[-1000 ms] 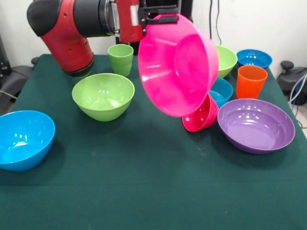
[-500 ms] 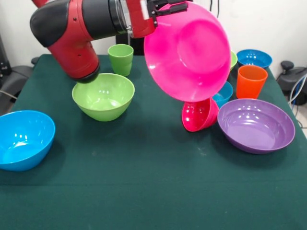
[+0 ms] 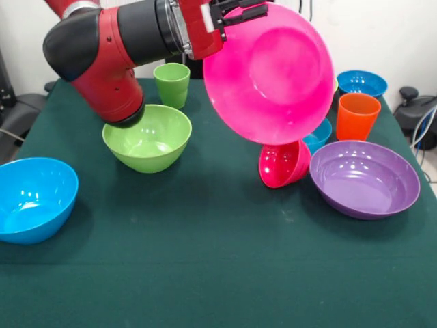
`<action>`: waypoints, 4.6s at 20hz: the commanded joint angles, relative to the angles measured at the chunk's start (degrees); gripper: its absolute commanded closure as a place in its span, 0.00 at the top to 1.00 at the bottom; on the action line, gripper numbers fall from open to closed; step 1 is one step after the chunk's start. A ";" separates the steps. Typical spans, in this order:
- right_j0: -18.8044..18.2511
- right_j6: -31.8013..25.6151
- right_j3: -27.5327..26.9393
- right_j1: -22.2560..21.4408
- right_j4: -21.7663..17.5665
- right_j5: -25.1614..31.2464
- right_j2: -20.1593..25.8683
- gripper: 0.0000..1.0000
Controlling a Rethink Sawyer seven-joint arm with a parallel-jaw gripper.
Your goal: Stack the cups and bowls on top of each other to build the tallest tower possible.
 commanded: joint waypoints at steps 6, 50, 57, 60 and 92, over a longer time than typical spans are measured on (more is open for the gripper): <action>5.44 -11.74 -9.96 3.95 5.56 8.41 -2.91 0.00; 9.80 -6.92 -16.18 6.52 13.30 13.17 -6.33 0.00; 10.15 -7.25 -16.10 6.44 13.71 12.72 -6.14 0.00; 8.25 -8.13 -14.26 6.71 11.72 7.31 -6.17 0.00; 8.00 43.11 22.91 -73.84 -8.32 -63.51 -14.65 0.00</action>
